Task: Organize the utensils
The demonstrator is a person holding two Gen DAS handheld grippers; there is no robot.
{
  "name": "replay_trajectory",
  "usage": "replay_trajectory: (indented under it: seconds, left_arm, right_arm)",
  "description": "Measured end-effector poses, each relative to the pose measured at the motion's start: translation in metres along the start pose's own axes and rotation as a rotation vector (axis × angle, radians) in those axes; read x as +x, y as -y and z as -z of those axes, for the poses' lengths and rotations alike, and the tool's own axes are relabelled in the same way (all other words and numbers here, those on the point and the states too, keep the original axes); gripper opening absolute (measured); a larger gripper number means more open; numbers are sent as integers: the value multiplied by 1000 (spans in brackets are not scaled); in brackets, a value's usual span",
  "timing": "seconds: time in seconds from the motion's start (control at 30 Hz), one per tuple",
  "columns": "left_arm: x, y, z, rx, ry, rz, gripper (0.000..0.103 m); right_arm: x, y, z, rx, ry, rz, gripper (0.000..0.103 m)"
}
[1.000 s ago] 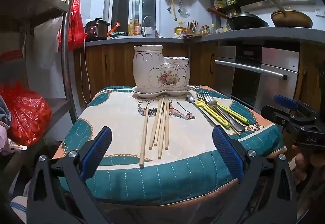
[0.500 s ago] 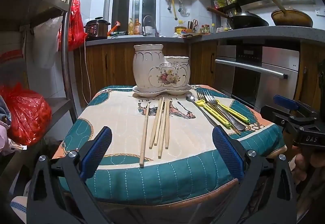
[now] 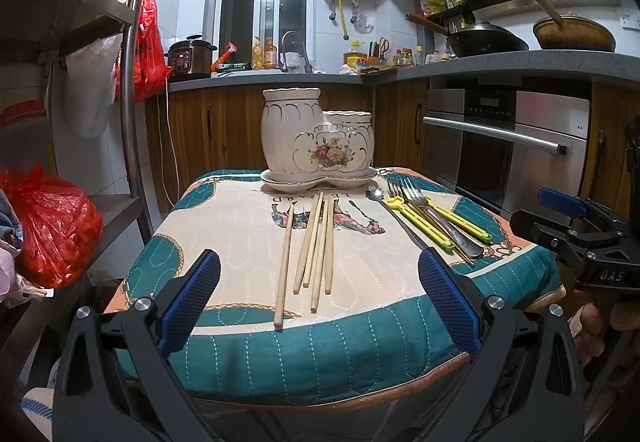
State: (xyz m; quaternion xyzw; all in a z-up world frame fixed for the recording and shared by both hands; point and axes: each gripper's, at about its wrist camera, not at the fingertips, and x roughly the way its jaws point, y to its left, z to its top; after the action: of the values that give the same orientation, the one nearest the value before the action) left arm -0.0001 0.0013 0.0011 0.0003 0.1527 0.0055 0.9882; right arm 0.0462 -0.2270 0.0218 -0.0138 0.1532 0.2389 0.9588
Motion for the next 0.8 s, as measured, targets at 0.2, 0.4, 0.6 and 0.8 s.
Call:
replay_trajectory:
  seconds: [0.2, 0.4, 0.6, 0.8]
  left_arm:
    - [-1, 0, 0, 0, 7, -5, 98]
    - [-1, -1, 2, -2, 14, -12, 98]
    - [3, 2, 3, 4, 5, -12, 98]
    - [4, 3, 3, 6, -1, -12, 98]
  right_arm:
    - [-1, -2, 1, -1, 1, -4, 98]
    - [2, -2, 0, 10, -7, -3, 98]
    - [3, -2, -1, 8, -9, -6, 98]
    - [2, -3, -1, 8, -6, -7, 98]
